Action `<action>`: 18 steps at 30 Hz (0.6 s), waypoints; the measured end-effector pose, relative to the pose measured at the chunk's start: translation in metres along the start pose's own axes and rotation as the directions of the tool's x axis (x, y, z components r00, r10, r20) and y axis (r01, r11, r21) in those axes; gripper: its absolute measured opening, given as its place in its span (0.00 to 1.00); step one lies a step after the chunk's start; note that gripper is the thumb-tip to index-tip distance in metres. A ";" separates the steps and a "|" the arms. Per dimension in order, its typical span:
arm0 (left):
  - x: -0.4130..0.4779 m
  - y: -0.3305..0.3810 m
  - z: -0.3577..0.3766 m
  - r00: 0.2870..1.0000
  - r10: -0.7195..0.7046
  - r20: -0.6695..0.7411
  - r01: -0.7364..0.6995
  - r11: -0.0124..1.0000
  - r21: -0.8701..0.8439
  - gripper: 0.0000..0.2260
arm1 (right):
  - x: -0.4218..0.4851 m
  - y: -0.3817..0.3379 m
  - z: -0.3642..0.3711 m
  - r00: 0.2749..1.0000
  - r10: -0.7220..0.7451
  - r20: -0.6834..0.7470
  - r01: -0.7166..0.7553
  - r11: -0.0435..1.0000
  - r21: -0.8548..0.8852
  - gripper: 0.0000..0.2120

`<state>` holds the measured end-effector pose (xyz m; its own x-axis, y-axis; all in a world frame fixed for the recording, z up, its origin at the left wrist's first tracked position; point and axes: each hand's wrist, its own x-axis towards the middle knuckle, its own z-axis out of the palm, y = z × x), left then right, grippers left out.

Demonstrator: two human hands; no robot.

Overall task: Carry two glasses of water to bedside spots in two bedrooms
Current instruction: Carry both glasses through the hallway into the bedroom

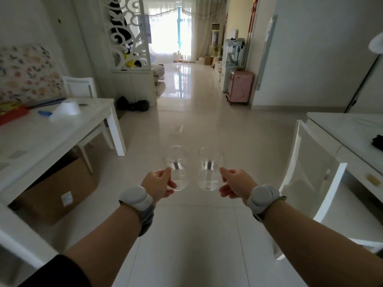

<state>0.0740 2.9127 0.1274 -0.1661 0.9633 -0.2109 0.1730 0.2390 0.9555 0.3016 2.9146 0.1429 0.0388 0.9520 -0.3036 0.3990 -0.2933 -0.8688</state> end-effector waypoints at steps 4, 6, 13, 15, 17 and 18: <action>0.077 0.021 0.006 0.998 0.006 0.066 -0.008 1.000 0.027 0.12 | 0.063 -0.020 -0.003 0.998 0.030 -0.046 -0.030 1.000 0.006 0.18; 0.094 0.030 0.008 0.996 0.037 0.083 -0.041 0.998 0.049 0.10 | 0.077 -0.025 -0.005 0.998 0.040 -0.054 -0.040 0.999 -0.004 0.18; 0.217 0.063 0.054 0.988 0.070 0.135 -0.080 0.995 0.064 0.11 | 0.184 -0.042 -0.040 0.987 0.082 -0.135 -0.074 0.995 0.065 0.18; 0.255 0.069 0.077 0.987 0.067 0.146 -0.079 0.994 0.079 0.12 | 0.221 -0.041 -0.057 0.983 0.088 -0.159 -0.077 0.994 0.073 0.18; 0.285 0.076 0.096 0.986 0.054 0.155 -0.068 0.994 0.088 0.12 | 0.252 -0.042 -0.073 0.982 0.080 -0.174 -0.070 0.995 0.064 0.18; 0.302 0.081 0.109 0.985 0.052 0.163 -0.067 0.994 0.088 0.11 | 0.271 -0.041 -0.084 0.982 0.072 -0.175 -0.063 0.996 0.061 0.18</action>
<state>0.1438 3.2364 0.1184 0.0034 0.9814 -0.1920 0.2683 0.1840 0.9456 0.3721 3.1923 0.1291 0.2271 0.9289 -0.2925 0.3393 -0.3570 -0.8703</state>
